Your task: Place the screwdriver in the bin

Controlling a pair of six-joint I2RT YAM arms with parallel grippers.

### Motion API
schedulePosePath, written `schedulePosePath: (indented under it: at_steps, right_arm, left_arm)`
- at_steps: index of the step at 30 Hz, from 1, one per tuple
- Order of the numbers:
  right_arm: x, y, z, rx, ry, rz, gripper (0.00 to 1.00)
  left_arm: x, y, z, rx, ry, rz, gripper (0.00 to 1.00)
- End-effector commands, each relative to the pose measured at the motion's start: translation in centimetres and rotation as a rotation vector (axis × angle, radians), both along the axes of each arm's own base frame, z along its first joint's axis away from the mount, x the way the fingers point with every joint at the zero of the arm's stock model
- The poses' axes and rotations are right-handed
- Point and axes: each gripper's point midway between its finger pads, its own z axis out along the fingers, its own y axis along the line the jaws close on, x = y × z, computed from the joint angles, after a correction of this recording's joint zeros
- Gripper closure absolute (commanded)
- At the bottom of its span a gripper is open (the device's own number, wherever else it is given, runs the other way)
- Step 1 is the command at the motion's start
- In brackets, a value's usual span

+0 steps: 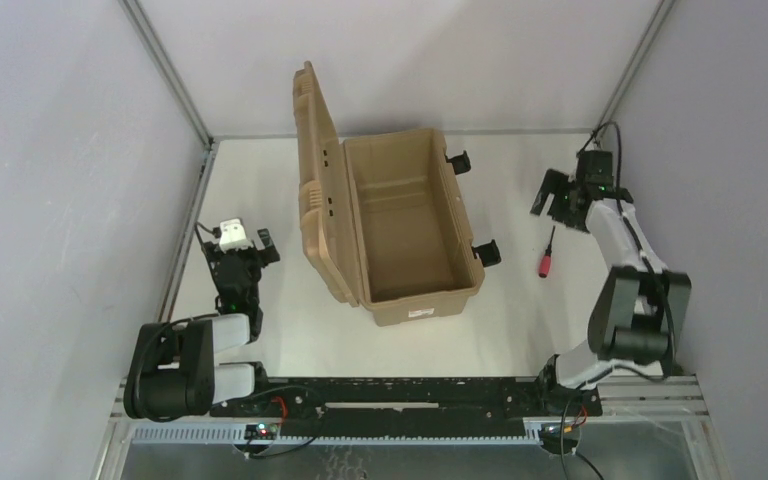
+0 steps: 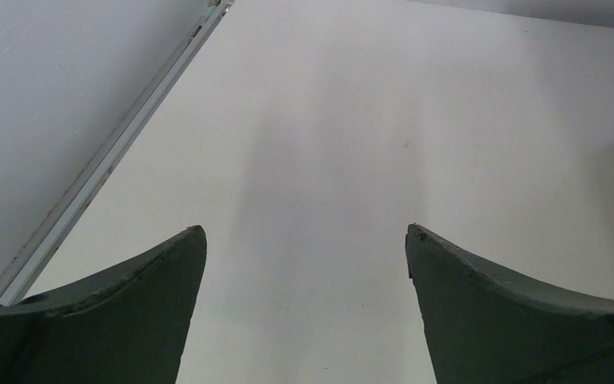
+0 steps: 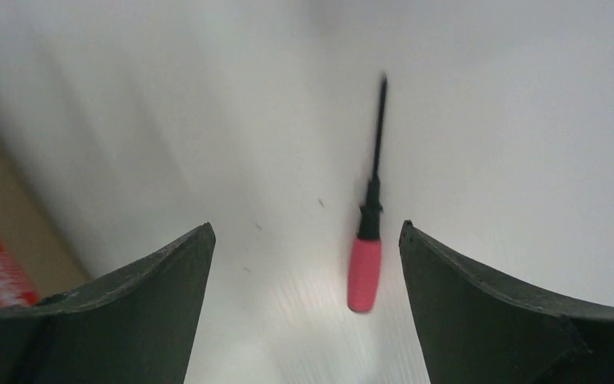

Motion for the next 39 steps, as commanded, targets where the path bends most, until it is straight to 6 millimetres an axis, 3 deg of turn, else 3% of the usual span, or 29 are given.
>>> schedulePosePath:
  at_steps: [1, 5, 11, 13, 16, 17, 19, 22, 26, 29, 34, 36, 39]
  right_arm:
    - [-5.7, -0.2, -6.8, 0.027, 0.382, -0.06, 0.06]
    - [-5.9, -0.3, -10.5, 0.029, 0.48, -0.046, 0.11]
    - [-6.3, -1.6, -13.9, -0.036, 0.571, -0.07, 0.32]
    - [-6.7, -1.8, -14.6, -0.045, 0.596, -0.073, 0.48]
    - [-6.9, -1.8, -14.5, -0.053, 0.605, -0.064, 0.88]
    - [-6.7, -1.8, -13.8, -0.055, 0.591, -0.061, 0.99]
    - [-6.4, -1.5, -11.9, -0.07, 0.56, -0.046, 1.0]
    - [-5.8, -0.9, -7.3, -0.102, 0.489, -0.026, 1.0]
    - [-5.3, 0.7, 0.1, -0.084, 0.362, -0.018, 1.0]
    - [-5.6, 3.4, 5.5, -0.05, 0.284, 0.004, 1.0]
    - [-5.5, 11.7, 13.7, -0.02, 0.121, 0.152, 1.0]
    - [-5.1, 15.8, 15.7, 0.0, 0.058, 0.224, 1.0]
    - [-4.3, 21.6, 16.1, 0.005, 0.026, 0.329, 1.0]
  left_arm:
    - [1.0, 0.1, 2.9, 0.019, -0.094, 0.004, 0.0]
    - [1.1, 0.1, 2.9, 0.019, -0.095, 0.003, 0.0]
    - [1.0, 0.1, 2.9, 0.019, -0.095, 0.003, 0.0]
    - [1.1, 0.1, 2.9, 0.019, -0.095, 0.003, 0.0]
    - [1.1, 0.1, 2.9, 0.019, -0.096, 0.003, 0.0]
    - [1.1, 0.1, 2.9, 0.019, -0.097, 0.002, 0.0]
    - [1.1, 0.1, 2.9, 0.019, -0.097, 0.003, 0.0]
    - [1.1, 0.1, 3.0, 0.019, -0.098, 0.003, 0.0]
    - [1.1, 0.1, 3.0, 0.019, -0.099, 0.002, 0.0]
    - [1.1, 0.1, 2.9, 0.019, -0.098, 0.003, 0.0]
    - [1.1, 0.1, 3.0, 0.02, -0.099, 0.002, 0.0]
    - [1.1, 0.1, 2.9, 0.02, -0.098, 0.002, 0.0]
    - [1.0, 0.1, 2.9, 0.021, -0.097, 0.002, 0.0]
